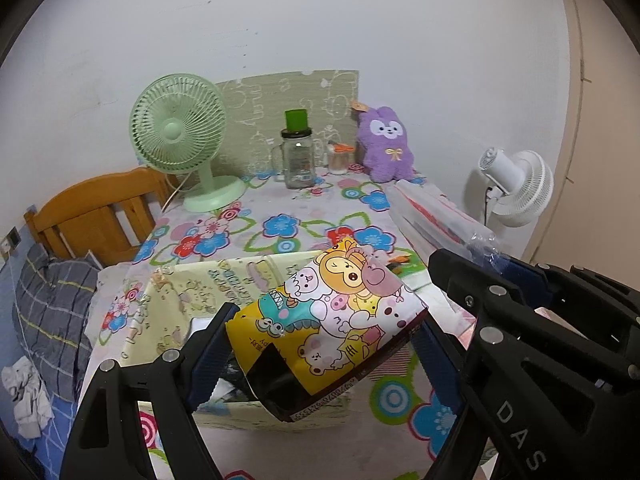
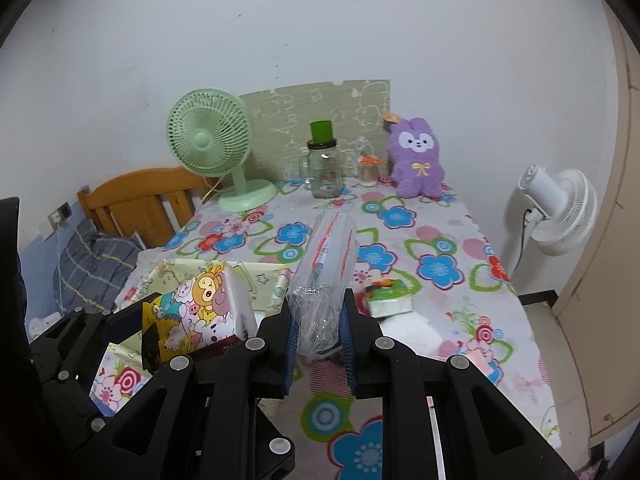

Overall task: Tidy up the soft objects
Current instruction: 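Lift the pouch with the left tool while the right tool lifts the bag toward the box, then lower the yellow pouch and clear bag into the box and open both tools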

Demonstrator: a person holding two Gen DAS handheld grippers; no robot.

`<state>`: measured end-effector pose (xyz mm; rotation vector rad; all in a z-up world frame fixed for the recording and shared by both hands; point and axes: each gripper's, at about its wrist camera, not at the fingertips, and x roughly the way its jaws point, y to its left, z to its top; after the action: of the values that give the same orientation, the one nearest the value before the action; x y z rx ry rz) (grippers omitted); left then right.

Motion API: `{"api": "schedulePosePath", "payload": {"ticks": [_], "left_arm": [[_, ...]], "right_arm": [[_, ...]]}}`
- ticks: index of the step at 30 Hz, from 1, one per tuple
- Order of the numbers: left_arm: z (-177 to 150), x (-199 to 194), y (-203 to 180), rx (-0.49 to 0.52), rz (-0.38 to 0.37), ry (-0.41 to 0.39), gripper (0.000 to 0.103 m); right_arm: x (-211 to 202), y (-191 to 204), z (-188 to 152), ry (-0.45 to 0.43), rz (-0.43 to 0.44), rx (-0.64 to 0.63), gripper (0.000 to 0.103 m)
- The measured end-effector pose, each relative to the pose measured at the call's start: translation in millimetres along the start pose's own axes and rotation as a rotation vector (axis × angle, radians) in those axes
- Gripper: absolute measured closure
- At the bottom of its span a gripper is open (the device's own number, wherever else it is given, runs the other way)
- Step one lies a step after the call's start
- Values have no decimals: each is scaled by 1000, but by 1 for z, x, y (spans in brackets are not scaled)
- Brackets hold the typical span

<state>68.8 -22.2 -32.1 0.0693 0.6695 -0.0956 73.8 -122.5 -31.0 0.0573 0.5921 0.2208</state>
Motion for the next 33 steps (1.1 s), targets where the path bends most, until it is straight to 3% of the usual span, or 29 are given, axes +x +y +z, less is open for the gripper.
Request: {"api": "schedulePosePath", "payload": {"ticks": [21, 33], "left_arm": [[-8, 22, 58, -93, 48, 65, 17], [-17, 39, 84, -93, 86, 93, 16]], "right_arm": [[39, 51, 6, 45, 81, -85, 80], [64, 79, 1, 111, 126, -145, 80]]}}
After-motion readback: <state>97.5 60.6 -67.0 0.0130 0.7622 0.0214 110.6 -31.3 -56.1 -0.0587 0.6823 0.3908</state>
